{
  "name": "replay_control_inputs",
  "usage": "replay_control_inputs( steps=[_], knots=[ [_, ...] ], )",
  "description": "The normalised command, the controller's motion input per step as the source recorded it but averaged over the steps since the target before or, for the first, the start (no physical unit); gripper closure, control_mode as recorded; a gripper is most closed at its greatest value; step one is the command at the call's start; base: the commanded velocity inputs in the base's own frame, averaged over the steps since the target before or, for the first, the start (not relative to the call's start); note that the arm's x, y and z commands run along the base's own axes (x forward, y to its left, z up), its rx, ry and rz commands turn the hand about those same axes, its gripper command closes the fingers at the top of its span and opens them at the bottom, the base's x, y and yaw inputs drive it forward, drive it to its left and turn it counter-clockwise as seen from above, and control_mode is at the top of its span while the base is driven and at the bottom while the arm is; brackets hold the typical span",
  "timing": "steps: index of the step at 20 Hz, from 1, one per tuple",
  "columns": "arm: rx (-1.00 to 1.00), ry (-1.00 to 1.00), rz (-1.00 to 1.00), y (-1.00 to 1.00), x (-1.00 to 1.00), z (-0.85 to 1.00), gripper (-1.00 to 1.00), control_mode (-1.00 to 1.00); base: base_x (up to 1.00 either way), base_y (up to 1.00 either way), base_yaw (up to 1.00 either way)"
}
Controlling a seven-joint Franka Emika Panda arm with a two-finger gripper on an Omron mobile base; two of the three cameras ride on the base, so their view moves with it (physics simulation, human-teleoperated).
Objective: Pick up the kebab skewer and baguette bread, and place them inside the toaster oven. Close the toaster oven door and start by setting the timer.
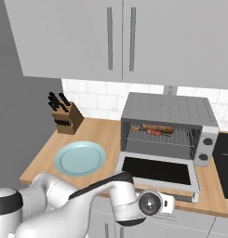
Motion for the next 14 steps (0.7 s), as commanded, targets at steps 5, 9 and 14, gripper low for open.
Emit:
replay_control_inputs(
  steps=[5, 9, 14],
  knots=[
    [0.00, 0.00, 0.00, 0.00, 0.00, -0.29, -1.00, -1.00, 0.00, 0.00, 0.00],
    [0.00, 0.00, 0.00, 0.00, 0.18, -0.09, -1.00, -1.00, 0.00, 0.00, 0.00],
    [0.00, 0.00, 0.00, 0.00, 0.20, -0.01, -1.00, -1.00, 0.00, 0.00, 0.00]
  ],
)
